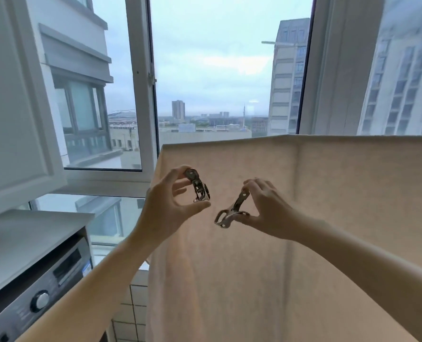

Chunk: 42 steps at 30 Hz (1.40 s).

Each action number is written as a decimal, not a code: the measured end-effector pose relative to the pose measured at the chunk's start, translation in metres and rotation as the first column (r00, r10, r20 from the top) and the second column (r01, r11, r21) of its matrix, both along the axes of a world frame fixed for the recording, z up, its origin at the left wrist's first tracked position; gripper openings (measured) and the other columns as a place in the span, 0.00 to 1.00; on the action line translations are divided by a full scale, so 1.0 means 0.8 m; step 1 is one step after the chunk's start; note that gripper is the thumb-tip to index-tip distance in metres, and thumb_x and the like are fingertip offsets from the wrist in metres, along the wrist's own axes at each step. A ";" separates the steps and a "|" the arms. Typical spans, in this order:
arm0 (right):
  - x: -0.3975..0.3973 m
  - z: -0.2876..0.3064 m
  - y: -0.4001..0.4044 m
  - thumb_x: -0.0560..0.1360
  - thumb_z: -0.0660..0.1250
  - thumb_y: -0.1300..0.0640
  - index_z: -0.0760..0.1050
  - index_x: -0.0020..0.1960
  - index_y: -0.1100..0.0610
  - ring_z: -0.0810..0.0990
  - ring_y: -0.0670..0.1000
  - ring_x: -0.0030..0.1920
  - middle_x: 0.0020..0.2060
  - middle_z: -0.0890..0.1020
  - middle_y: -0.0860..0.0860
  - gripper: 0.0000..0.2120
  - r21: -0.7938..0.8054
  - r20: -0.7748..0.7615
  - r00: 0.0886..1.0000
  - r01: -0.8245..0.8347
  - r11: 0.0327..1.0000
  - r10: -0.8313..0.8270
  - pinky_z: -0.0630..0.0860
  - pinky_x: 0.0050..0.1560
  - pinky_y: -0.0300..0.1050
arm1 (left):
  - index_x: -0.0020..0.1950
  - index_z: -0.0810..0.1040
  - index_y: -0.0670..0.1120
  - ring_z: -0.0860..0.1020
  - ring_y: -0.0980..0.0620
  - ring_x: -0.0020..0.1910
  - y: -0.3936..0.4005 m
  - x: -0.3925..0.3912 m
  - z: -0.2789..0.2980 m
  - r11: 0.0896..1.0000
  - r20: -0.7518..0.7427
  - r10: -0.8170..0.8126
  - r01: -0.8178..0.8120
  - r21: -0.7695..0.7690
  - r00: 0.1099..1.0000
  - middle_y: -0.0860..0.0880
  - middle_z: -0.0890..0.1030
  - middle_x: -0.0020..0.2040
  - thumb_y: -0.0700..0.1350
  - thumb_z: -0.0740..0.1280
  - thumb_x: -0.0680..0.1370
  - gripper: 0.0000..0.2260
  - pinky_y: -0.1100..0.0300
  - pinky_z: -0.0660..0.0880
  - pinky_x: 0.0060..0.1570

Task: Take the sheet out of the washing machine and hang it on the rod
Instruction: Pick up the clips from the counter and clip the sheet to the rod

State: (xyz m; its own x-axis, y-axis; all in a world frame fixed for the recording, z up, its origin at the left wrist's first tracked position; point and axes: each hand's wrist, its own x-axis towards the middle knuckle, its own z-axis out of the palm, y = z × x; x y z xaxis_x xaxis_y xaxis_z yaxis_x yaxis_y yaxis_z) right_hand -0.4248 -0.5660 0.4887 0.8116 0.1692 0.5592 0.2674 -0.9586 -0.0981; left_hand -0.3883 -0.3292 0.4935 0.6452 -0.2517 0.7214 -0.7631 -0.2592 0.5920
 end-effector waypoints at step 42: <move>0.121 0.099 -0.069 0.67 0.65 0.32 0.71 0.54 0.53 0.50 0.56 0.73 0.74 0.52 0.51 0.27 -0.414 -0.039 0.980 0.160 0.896 -0.193 0.46 0.70 0.68 | 0.61 0.79 0.43 0.82 0.56 0.49 -0.095 0.149 0.157 0.994 0.157 -0.052 0.036 0.104 0.986 0.49 0.82 0.54 0.58 0.73 0.63 0.31 0.56 0.80 0.51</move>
State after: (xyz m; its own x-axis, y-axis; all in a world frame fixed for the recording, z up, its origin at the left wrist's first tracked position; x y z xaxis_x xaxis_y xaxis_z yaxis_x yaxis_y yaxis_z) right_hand -0.3284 -0.6213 0.5679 0.8869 0.2181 0.4073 0.0972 -0.9499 0.2971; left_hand -0.2690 -0.4052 0.6190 0.5109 -0.3542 0.7833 -0.8575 -0.2752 0.4348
